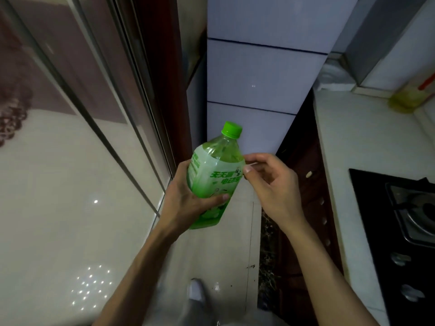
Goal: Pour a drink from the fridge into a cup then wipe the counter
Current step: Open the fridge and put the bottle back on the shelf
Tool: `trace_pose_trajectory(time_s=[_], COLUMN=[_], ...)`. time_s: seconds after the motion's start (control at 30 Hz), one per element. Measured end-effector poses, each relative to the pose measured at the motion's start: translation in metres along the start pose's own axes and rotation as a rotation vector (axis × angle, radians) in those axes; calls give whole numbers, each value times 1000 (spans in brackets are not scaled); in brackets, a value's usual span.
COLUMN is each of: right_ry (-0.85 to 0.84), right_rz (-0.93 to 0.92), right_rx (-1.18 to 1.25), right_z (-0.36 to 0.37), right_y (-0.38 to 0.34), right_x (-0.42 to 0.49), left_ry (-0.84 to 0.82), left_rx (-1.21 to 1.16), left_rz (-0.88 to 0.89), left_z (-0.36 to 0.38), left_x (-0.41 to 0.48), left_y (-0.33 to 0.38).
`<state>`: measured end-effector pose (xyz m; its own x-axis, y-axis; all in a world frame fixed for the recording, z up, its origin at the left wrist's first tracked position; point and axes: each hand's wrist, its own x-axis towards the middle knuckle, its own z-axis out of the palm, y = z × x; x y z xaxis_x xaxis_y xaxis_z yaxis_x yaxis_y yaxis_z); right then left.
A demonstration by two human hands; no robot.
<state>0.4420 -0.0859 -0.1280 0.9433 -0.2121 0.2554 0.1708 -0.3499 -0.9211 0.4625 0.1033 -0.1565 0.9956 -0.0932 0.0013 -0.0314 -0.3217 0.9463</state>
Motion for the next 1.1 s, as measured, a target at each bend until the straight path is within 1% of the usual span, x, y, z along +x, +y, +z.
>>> trace_pose_trajectory(time_s=[0.17, 0.37, 0.57, 0.9, 1.1], right_ry=[13, -1, -85, -218, -261], right_rz=[-15, -22, -56, -138, -148], right_rx=[-34, -28, 7, 27, 21], right_z=[25, 35, 30, -3, -6], right_y=[-2, 8, 28, 60, 81], right_x=[46, 101, 169, 294, 340], left_ry=[-5, 19, 96, 219, 257], left_rx=[-47, -58, -50, -32, -8], left_rz=[-9, -17, -18, -42, -74], left_z=[-15, -13, 4, 51, 69], left_x=[51, 104, 159, 255, 290], left_y=[-1, -1, 6, 35, 34])
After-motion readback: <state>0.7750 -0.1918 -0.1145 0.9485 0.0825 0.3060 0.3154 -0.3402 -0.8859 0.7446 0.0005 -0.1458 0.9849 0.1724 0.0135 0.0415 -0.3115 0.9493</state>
